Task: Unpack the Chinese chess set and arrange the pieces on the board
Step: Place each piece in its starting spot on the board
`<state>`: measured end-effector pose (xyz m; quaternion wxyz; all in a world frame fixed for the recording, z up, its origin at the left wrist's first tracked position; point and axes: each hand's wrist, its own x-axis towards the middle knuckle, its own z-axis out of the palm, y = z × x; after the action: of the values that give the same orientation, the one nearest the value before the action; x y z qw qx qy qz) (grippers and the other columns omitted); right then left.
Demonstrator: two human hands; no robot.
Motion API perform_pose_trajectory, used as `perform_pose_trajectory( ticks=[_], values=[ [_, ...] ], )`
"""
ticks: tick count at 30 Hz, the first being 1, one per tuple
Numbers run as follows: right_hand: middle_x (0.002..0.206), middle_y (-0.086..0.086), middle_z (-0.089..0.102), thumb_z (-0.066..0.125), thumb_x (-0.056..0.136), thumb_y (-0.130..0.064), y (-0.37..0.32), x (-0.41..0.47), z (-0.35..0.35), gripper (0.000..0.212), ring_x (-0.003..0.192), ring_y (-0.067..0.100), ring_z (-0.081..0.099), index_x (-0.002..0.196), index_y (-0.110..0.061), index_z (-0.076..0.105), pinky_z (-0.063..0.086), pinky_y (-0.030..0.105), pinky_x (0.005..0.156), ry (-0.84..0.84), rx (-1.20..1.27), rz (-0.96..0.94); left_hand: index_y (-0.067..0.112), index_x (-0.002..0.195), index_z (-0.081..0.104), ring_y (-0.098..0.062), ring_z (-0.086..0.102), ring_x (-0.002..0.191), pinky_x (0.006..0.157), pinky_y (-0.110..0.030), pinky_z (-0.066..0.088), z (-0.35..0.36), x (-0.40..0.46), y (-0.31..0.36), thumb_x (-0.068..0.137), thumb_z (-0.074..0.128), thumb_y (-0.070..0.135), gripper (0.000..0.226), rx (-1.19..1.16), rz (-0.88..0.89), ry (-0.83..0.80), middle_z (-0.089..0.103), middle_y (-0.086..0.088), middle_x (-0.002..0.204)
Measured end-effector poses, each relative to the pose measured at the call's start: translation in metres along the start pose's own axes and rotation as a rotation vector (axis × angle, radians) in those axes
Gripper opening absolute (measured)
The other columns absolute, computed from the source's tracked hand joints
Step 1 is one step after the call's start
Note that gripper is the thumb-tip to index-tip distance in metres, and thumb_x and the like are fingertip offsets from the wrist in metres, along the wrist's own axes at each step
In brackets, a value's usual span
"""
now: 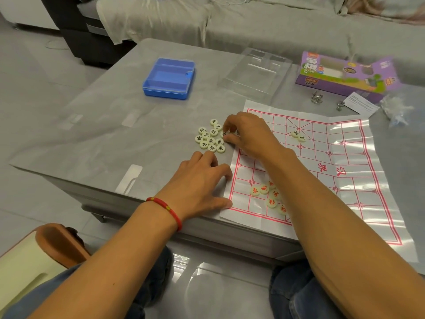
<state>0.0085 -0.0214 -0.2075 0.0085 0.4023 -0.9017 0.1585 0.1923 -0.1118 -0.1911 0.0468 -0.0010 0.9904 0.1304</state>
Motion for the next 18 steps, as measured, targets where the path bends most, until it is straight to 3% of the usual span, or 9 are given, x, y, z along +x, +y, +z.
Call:
perform_pose_trajectory(
  ticks=[7,13,18],
  values=[
    [0.104,0.002,0.063,0.067,0.092,-0.025,-0.002,-0.002,-0.004,0.021,0.094,0.018,0.059,0.111,-0.016,0.066,0.052,0.036,0.087,0.019,0.128,0.043,0.037,0.131,0.051,-0.018,0.039,0.116,0.094,-0.032,0.042,0.001,0.000,-0.001,0.080,0.067,0.062,0.060,0.000,0.006,0.012,0.044,0.002,0.124],
    [0.099,-0.001,0.065,0.071,0.090,-0.023,0.039,-0.016,-0.037,0.021,0.088,0.012,0.059,0.109,-0.015,0.067,0.048,0.026,0.083,0.083,0.250,0.296,0.036,0.132,0.050,-0.017,0.040,0.117,0.095,-0.033,0.043,0.001,-0.001,-0.002,0.080,0.066,0.063,0.060,-0.003,0.018,0.019,0.044,0.003,0.126],
    [0.108,0.004,0.067,0.071,0.090,-0.026,0.071,-0.030,-0.034,0.024,0.093,0.018,0.061,0.111,-0.016,0.067,0.051,0.036,0.093,0.042,0.126,0.454,0.037,0.133,0.049,-0.016,0.040,0.118,0.095,-0.031,0.042,0.001,-0.002,-0.003,0.081,0.064,0.063,0.061,0.006,0.029,0.023,0.044,0.003,0.128]
  ],
)
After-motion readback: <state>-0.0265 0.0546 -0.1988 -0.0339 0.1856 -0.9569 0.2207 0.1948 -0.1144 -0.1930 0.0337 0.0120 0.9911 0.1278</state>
